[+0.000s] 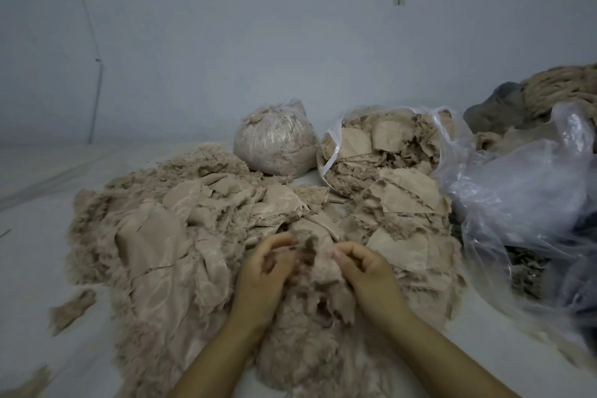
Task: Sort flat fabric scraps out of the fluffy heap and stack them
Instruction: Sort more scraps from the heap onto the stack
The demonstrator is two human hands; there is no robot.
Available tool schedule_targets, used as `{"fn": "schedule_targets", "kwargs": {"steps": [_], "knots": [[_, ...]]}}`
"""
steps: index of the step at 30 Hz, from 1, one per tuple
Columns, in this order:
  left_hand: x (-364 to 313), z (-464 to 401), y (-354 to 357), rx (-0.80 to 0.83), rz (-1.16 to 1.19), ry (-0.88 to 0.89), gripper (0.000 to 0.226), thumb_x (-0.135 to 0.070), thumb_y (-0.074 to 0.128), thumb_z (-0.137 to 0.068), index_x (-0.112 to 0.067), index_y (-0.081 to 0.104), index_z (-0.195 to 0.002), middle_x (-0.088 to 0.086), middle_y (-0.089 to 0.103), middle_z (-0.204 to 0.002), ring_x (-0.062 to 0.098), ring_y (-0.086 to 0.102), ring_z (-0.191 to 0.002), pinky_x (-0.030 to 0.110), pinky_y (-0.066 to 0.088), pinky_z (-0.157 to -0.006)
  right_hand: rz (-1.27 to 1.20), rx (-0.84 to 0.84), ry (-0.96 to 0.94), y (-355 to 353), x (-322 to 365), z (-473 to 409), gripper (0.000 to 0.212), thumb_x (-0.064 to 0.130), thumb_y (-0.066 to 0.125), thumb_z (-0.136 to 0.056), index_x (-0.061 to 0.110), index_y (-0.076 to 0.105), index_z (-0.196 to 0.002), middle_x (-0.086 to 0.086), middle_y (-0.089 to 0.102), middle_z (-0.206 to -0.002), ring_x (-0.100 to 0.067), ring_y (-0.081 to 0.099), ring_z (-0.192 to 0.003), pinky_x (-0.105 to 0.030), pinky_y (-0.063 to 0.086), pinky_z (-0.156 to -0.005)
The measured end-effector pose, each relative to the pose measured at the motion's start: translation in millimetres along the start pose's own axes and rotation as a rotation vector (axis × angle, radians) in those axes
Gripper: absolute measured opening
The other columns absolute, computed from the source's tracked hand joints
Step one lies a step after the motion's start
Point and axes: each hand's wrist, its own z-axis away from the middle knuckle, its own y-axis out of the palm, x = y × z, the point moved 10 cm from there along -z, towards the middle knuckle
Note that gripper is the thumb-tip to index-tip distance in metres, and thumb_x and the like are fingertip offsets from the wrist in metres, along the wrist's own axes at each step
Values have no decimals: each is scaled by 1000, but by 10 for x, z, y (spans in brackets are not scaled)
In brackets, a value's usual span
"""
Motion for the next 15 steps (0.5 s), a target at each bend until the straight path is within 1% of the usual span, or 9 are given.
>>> {"fn": "schedule_targets", "kwargs": {"steps": [2,3,4,6,8,10,12,14,15], "knots": [[49,19,119,136,-37,-19,44,-36,69,-75,-39,55,-117,-23,62,-113,-8,58,-102,14,48,-84,-266,138,134,146,-80,25,22,15,51,-96,9,72,-91,-14,73,-90,-22,69,-78,-28,55,-67],[86,37,192,194,-43,-44,51,-38,71,-74,-39,51,-122,-23,60,-117,-7,56,-108,16,47,-88,-329,193,182,223,-103,54,24,17,51,-97,8,73,-94,-18,72,-94,-23,70,-78,-28,55,-65],[83,43,235,212,-55,-44,43,-33,72,-78,-38,56,-118,-19,63,-115,-3,59,-107,17,48,-87,-346,212,214,261,-122,70,25,19,50,-97,9,73,-95,-19,72,-96,-23,71,-77,-28,56,-63],[16,41,247,177,-42,-9,17,-18,65,-87,-32,70,-97,-5,72,-98,8,66,-92,18,51,-77,-347,159,230,223,-168,48,30,28,49,-96,10,72,-99,-19,72,-99,-24,72,-80,-30,57,-66],[-4,36,219,123,-20,-1,16,-18,61,-88,-28,73,-86,1,74,-88,16,69,-82,21,53,-70,-325,137,230,189,-187,41,45,49,51,-92,11,66,-111,-15,71,-107,-27,69,-97,-39,55,-85],[20,30,215,119,-66,-6,13,-20,60,-89,-21,73,-85,7,73,-88,24,69,-83,31,55,-71,-173,182,170,220,-120,59,53,60,63,-80,20,63,-116,-6,70,-113,-22,67,-104,-40,52,-92],[32,32,228,127,-115,-8,14,-18,58,-91,-16,70,-84,6,71,-81,23,66,-74,33,53,-69,9,153,108,201,-89,60,38,43,76,-75,24,65,-107,0,71,-104,-17,68,-96,-34,56,-84],[14,6,154,58,-142,-1,22,-20,57,-92,-5,63,-76,11,61,-66,18,54,-63,33,45,-59,41,66,67,156,-39,46,10,25,68,-87,21,69,-95,1,74,-91,-17,70,-87,-29,54,-74],[16,-10,109,21,-134,-11,28,-21,56,-92,1,60,-75,15,57,-64,18,51,-61,33,43,-57,20,43,63,141,-40,36,9,22,62,-91,19,70,-93,0,75,-88,-17,70,-84,-28,54,-73]]}}
